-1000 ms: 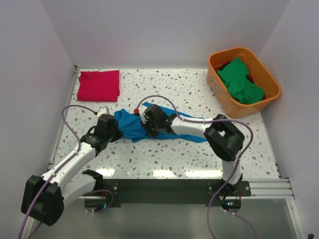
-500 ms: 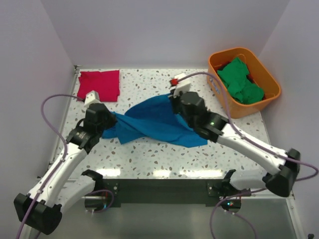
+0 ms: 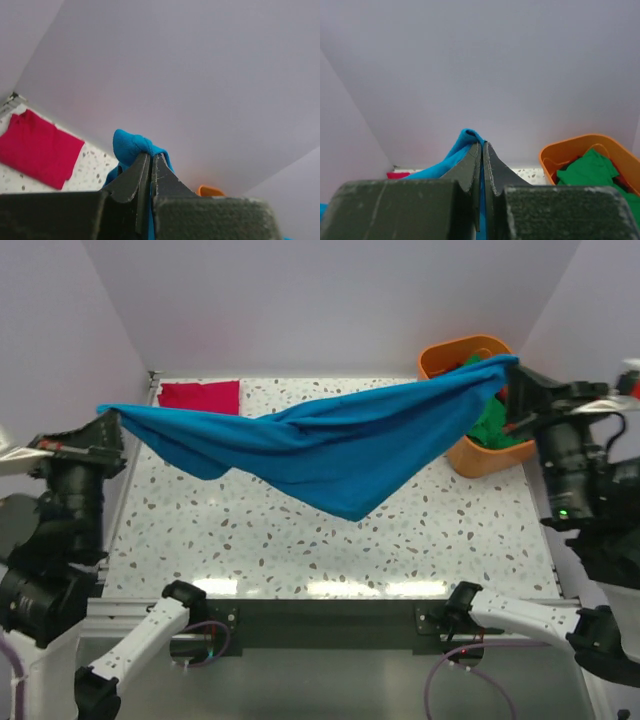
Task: Fold and stack the t-shirts
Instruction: Flatten the tshirt out
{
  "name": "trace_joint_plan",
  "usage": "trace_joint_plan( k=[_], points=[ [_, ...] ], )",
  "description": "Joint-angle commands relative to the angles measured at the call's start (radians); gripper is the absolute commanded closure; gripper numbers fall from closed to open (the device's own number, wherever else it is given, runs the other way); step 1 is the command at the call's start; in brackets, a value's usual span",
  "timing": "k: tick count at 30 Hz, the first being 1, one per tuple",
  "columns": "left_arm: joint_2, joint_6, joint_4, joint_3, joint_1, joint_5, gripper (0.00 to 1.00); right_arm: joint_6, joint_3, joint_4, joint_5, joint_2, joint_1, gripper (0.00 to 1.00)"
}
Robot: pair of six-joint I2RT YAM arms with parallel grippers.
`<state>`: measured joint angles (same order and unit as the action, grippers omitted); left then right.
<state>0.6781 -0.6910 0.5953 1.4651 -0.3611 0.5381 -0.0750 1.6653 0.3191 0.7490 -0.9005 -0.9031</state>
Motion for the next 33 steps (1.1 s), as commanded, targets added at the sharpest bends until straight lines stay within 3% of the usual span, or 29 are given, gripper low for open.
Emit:
trace_joint_plan(
  k=[1,8,13,15,17,18,19,20,21,23,24,25,26,27,28,29,30,31,32,33],
  points=[
    [-0.026,0.062,0.018,0.112,0.004,0.094,1.0,-0.032,0.118,0.092,0.013,0.021,-0.002,1.0],
    [-0.012,0.068,0.074,0.17,0.004,0.22,1.0,-0.121,0.145,0.071,0.153,0.026,-0.002,1.0],
    [0.063,0.03,0.096,0.103,0.001,0.359,1.0,-0.294,0.09,-0.095,0.405,-0.095,-0.002,1.0],
    [0.129,-0.014,0.13,0.077,0.001,0.408,1.0,-0.324,0.076,-0.117,0.427,-0.15,0.001,1.0],
    [0.202,-0.051,0.124,0.0,0.002,0.422,1.0,-0.295,0.038,-0.114,0.383,-0.228,0.06,1.0],
    [0.228,-0.057,0.117,-0.03,0.005,0.425,1.0,-0.246,0.034,-0.025,0.339,-0.257,0.116,1.0],
    [0.26,-0.07,0.109,-0.093,0.017,0.421,1.0,-0.069,0.054,0.06,0.27,-0.335,0.192,1.0],
    [0.334,-0.09,0.092,-0.123,0.043,0.396,1.0,0.01,0.05,0.124,0.043,-0.369,0.351,1.0],
    [0.374,-0.085,0.069,-0.153,0.147,0.249,1.0,0.067,0.025,0.12,-0.043,-0.406,0.404,1.0],
    [0.504,-0.021,-0.074,-0.259,0.238,0.085,1.0,0.109,-0.082,0.054,-0.132,-0.522,0.45,1.0],
    [0.555,-0.009,-0.112,-0.284,0.26,0.041,0.96,0.107,-0.097,0.011,-0.155,-0.57,0.452,1.0],
    [0.608,0.007,-0.138,-0.285,0.278,-0.017,0.82,0.125,-0.079,0.005,-0.175,-0.625,0.461,1.0],
    [0.714,0.025,-0.143,-0.243,0.284,-0.044,0.42,0.142,0.004,0.03,-0.221,-0.761,0.477,1.0],
    [0.765,0.03,-0.137,-0.242,0.286,-0.044,0.23,0.155,0.005,0.061,-0.226,-0.828,0.486,1.0],
    [0.808,0.031,-0.121,-0.18,0.289,-0.046,0.02,0.159,0.134,0.096,-0.218,-0.906,0.495,0.98],
    [0.874,0.038,-0.085,-0.149,0.29,-0.046,0.0,0.161,0.205,0.136,-0.214,-0.969,0.506,0.88],
    [0.894,0.039,-0.066,-0.125,0.292,-0.046,0.0,0.162,0.276,0.24,-0.188,-1.077,0.507,0.66],
    [0.902,0.041,-0.054,-0.114,0.291,-0.053,0.0,0.178,0.388,0.288,-0.183,-1.11,0.507,0.55],
    [0.884,0.044,-0.066,-0.129,0.291,-0.064,0.0,0.19,0.408,0.323,-0.197,-1.127,0.507,0.43],
    [0.861,0.047,-0.084,-0.156,0.291,-0.076,0.0,0.201,0.399,0.313,-0.21,-1.106,0.506,0.23]
  ],
)
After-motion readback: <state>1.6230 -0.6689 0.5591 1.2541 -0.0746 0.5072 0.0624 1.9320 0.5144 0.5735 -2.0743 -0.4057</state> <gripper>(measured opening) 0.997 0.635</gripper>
